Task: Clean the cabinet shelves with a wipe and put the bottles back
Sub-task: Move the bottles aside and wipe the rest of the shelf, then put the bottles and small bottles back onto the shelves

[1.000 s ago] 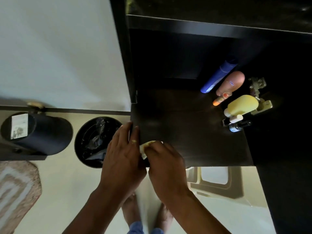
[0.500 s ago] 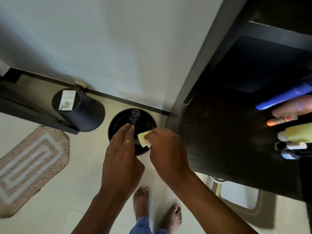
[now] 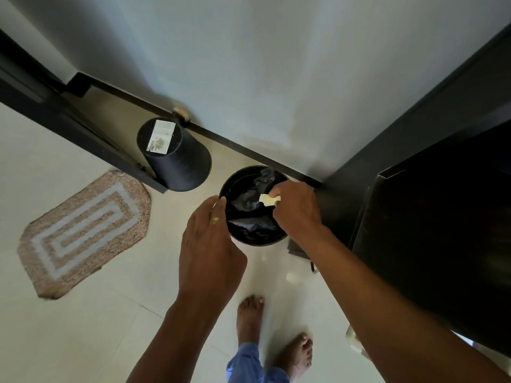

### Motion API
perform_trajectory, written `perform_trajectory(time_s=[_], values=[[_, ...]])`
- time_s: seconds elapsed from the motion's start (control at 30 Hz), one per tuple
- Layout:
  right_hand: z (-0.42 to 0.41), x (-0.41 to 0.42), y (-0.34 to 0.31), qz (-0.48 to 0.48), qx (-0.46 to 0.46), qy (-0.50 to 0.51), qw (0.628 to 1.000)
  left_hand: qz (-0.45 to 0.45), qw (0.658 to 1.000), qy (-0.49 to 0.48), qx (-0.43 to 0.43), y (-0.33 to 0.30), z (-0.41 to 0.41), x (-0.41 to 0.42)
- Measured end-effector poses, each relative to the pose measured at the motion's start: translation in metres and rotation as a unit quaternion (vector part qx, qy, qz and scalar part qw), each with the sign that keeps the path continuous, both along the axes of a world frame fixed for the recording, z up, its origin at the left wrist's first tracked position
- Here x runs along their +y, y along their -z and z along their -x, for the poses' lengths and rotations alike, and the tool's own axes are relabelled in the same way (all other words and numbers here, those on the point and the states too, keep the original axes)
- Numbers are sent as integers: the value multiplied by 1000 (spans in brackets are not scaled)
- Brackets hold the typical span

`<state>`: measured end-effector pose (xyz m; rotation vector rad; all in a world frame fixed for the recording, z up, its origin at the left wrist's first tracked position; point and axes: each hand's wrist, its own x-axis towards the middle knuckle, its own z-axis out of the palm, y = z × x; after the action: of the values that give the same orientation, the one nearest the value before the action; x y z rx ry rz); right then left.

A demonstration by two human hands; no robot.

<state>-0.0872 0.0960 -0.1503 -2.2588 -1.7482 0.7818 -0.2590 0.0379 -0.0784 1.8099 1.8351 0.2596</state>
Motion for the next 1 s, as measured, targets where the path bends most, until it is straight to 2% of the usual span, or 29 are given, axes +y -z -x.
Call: perform_trajectory(time_s=[0.17, 0.3, 0.5, 0.63, 0.73, 0.83, 1.0], values=[[0, -7, -5, 3, 47, 76, 996, 6, 1000, -1, 0, 2, 4, 5], [-6, -27, -29, -39, 87, 123, 988, 9, 1000, 17, -19, 1, -7, 7], [-22, -77, -73, -120, 114, 132, 977, -24, 990, 117, -71, -11, -56, -2], [-50, -121, -95, -160, 71, 158, 972, -45, 976, 198, -78, -28, -99, -16], [-80, -152, -100, -178, -9, 179, 967, -77, 956, 274, -73, -35, -133, -29], [-116, -178, -105, -151, -76, 195, 966, -80, 938, 335, -37, -36, -163, -43], [-169, -225, -108, -119, -131, 243, 954, -86, 910, 405, -4, -38, -208, -64]])
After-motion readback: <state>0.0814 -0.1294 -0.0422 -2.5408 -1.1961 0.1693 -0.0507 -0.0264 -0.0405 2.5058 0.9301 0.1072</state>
